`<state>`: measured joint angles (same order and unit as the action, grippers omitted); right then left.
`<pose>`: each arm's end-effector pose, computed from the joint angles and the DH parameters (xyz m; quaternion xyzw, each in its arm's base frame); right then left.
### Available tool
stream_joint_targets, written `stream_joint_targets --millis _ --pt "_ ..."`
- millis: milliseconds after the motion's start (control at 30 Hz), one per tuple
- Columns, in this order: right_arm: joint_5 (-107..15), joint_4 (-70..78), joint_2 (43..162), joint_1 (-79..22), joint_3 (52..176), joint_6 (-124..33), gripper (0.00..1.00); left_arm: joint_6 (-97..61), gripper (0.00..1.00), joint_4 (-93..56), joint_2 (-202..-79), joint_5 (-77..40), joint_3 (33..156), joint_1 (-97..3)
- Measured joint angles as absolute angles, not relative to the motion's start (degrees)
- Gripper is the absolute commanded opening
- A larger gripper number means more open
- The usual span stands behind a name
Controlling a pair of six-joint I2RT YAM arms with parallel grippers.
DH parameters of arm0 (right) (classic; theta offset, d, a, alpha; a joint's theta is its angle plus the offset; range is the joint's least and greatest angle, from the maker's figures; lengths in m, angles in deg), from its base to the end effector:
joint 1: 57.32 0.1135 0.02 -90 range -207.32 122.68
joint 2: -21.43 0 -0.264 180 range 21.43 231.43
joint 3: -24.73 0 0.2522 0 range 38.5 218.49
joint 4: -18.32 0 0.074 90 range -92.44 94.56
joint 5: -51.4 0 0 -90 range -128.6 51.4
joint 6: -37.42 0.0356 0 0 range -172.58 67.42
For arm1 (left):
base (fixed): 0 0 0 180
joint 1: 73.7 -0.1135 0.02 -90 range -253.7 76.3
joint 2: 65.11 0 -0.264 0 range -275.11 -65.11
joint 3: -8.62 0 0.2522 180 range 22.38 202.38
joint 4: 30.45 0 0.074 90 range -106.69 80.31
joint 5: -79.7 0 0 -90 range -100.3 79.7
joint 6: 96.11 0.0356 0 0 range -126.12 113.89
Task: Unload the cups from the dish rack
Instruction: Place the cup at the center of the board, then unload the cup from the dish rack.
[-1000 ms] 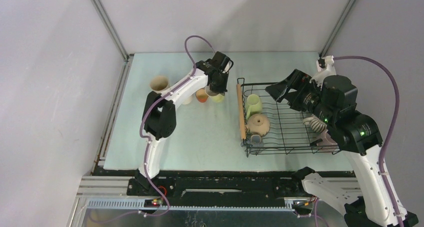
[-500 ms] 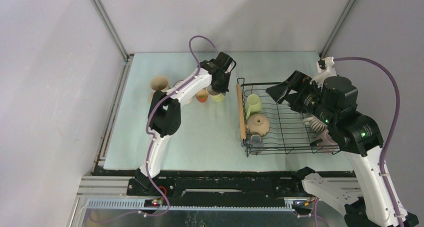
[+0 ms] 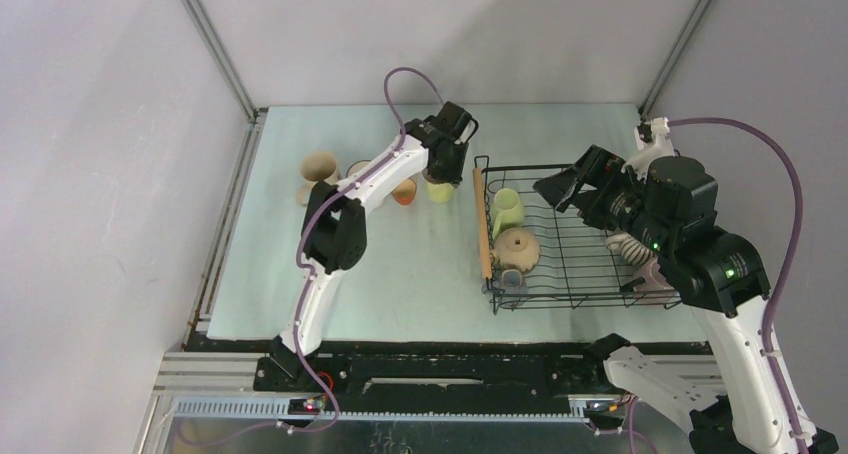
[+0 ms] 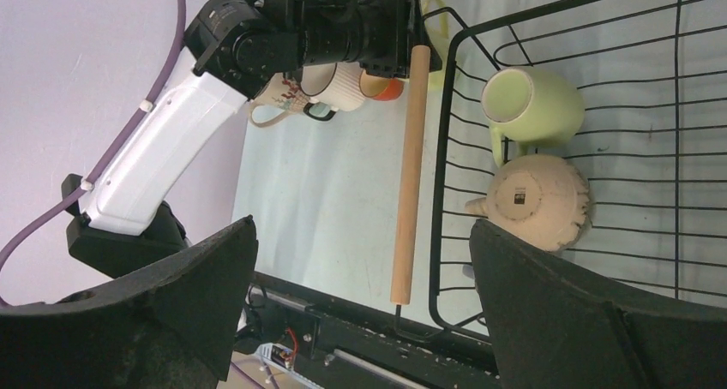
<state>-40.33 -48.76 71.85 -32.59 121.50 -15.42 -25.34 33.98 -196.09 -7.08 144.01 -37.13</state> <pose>0.1161 0.0547 0.4607 0.0805 0.8188 0.3029 0.4810 0.4022 -0.2959 0.2373 0.1384 0.9557 -0.0970 0.2412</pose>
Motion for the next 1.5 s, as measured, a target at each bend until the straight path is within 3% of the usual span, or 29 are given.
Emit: stream_joint_targets --millis 300,500,667,700,733,767,1233,1500 --pt "-40.36 -49.79 71.8 -32.59 121.5 -15.44 1.0 -24.97 0.44 34.05 -196.07 -7.06 149.32 -37.06" --pt "-40.36 -50.29 71.8 -32.59 121.5 -15.57 1.0 -24.46 0.55 34.47 -196.07 -7.06 149.84 -37.06" --pt "-40.33 -50.97 71.93 -32.59 121.5 -16.01 1.0 -23.81 0.72 35.16 -195.37 -7.06 150.3 -37.08" --pt "-40.31 -51.06 72.04 -32.59 121.5 -16.11 1.0 -23.63 0.8 35.21 -194.85 -7.06 150.34 -37.08" --pt "-40.29 -51.06 72.13 -32.59 121.5 -16.22 1.0 -23.5 0.94 35.32 -194.34 -7.03 150.34 -37.08" --pt "-40.18 -51.1 72.24 -32.59 121.5 -16.27 1.0 -23.35 0.99 35.41 -193.62 -7.03 150.34 -37.08" --pt "-34.3 -54.05 74.05 -32.59 118.94 -16.55 1.0 -23.04 1.0 34.75 -175.42 -6.14 149.08 -37.63" --pt "-32.34 -52.63 78.14 -32.59 112.51 -16.57 1.0 -23.22 1.0 28.91 -157.69 -7.84 133.36 -37.63"
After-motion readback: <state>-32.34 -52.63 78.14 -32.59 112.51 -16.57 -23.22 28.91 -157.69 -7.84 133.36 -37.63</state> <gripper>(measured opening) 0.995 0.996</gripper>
